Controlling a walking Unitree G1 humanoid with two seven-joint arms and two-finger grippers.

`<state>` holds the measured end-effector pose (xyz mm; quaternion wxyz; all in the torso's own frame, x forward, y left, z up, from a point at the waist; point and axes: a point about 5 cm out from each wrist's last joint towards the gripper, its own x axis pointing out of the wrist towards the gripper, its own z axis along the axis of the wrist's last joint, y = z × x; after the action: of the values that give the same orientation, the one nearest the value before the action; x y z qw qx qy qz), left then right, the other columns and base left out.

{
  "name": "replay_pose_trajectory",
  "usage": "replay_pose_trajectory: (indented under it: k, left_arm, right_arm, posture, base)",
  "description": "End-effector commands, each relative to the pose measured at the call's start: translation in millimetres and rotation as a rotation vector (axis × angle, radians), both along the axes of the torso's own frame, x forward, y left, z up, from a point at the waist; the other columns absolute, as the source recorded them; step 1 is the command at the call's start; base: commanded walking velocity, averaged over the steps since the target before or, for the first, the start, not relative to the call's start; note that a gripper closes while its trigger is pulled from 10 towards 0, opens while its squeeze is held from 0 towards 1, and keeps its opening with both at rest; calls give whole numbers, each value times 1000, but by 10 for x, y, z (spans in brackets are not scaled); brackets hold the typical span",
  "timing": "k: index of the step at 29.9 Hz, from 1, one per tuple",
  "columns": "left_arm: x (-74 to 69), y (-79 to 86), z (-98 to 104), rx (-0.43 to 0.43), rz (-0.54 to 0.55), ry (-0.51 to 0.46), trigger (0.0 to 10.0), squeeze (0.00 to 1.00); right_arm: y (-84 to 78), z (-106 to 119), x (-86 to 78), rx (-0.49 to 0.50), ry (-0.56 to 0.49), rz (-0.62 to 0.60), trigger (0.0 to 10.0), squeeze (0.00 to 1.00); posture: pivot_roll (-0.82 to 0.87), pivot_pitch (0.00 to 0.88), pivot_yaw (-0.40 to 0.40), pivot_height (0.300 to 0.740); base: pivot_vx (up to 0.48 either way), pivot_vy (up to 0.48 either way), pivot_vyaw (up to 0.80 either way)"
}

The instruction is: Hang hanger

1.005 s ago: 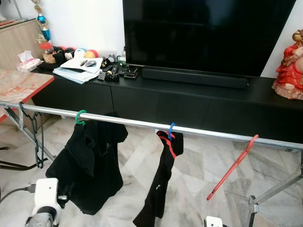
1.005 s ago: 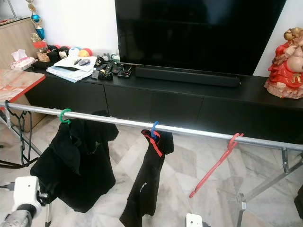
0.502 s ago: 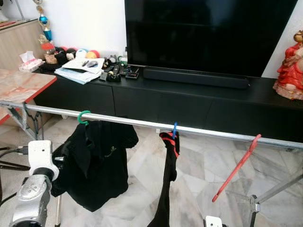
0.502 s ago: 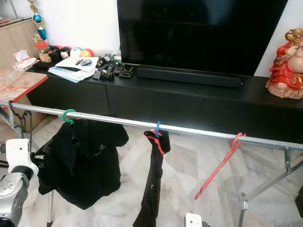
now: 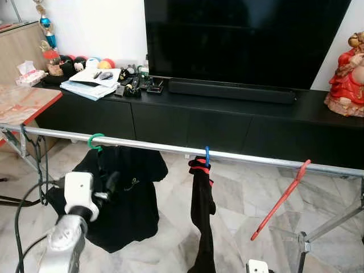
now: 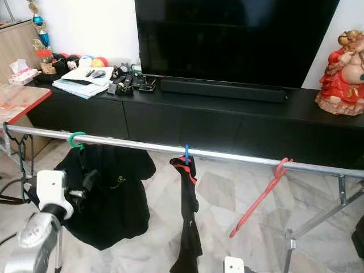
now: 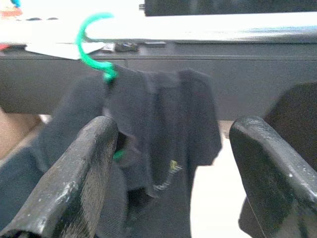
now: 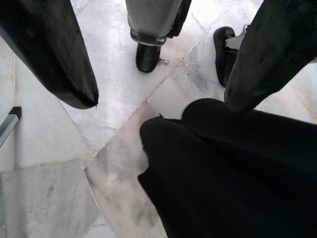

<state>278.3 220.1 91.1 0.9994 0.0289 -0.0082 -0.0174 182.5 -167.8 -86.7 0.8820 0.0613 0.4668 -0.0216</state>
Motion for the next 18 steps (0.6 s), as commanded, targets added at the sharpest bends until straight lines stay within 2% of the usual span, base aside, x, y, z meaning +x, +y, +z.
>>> replay_pose_trajectory:
  k: [1,11,18]
  left_arm:
    - [-26,-9,39,28,-12,1,10000,0]
    - [-10,-25,100,32,-8,14,10000,0]
    - [-6,-47,120,31,-17,12,10000,0]
  right_arm:
    - [4,-3,-4,2,3,2,10000,0]
    - [18,-8,-14,6,6,0,10000,0]
    - [20,-14,-26,6,9,0,10000,0]
  posture:
    - [136,7,-26,740]
    - [137,6,-20,740]
    - [138,7,-21,740]
  base:
    - [0,0,0]
    - [0,443,0]
    - [0,36,0]
